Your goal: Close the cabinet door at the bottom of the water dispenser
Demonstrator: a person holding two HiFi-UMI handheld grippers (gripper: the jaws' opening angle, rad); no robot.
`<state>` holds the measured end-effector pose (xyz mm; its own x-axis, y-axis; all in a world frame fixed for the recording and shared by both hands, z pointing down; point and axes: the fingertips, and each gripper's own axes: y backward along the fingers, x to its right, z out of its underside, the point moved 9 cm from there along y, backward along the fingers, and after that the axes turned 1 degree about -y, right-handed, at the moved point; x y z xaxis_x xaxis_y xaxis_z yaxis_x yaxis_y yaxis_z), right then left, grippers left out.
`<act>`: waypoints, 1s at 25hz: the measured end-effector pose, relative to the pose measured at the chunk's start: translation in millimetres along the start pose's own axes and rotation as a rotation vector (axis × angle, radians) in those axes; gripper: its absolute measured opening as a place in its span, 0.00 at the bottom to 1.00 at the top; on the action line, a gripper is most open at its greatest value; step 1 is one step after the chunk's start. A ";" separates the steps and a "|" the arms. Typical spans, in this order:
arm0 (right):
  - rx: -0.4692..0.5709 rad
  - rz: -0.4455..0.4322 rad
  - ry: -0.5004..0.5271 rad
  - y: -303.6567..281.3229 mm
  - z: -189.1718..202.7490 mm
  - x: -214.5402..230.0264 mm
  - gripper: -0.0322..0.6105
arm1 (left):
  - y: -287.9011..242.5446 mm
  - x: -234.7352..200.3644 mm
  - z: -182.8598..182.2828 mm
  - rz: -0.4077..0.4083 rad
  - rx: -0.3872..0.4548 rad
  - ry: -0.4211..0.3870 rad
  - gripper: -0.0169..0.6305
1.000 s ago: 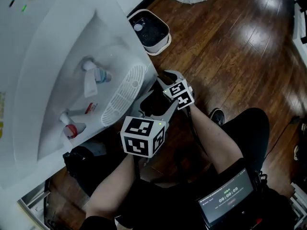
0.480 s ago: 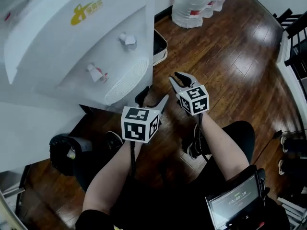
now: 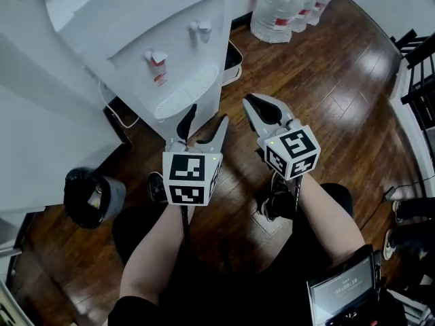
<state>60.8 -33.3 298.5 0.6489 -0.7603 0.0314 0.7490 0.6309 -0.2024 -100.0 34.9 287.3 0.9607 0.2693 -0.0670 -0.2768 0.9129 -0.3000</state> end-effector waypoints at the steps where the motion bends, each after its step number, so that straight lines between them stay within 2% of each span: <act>1: 0.017 -0.008 0.010 5.4 -1.0 -4.9 0.10 | 4.2 1.3 0.3 -0.015 0.025 -0.012 0.47; 6: 0.085 -0.001 -0.036 16.1 0.0 -13.1 0.08 | 10.9 17.3 8.3 -0.029 0.064 -0.063 0.45; 10: 0.091 -0.019 0.017 21.8 1.8 -23.7 0.08 | 13.1 24.7 18.4 -0.036 0.051 -0.119 0.45; 15: 0.104 -0.036 -0.029 24.5 -1.9 -22.0 0.07 | 8.7 18.3 22.7 -0.053 0.026 -0.073 0.45; 25: 0.108 -0.039 -0.020 15.7 -8.1 -18.8 0.07 | 1.4 17.6 20.5 -0.043 0.030 -0.026 0.45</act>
<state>59.2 -10.4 286.8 0.6205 -0.7821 0.0573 0.7832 0.6145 -0.0943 -83.9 47.2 305.3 0.9710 0.2371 -0.0297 -0.2360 0.9324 -0.2738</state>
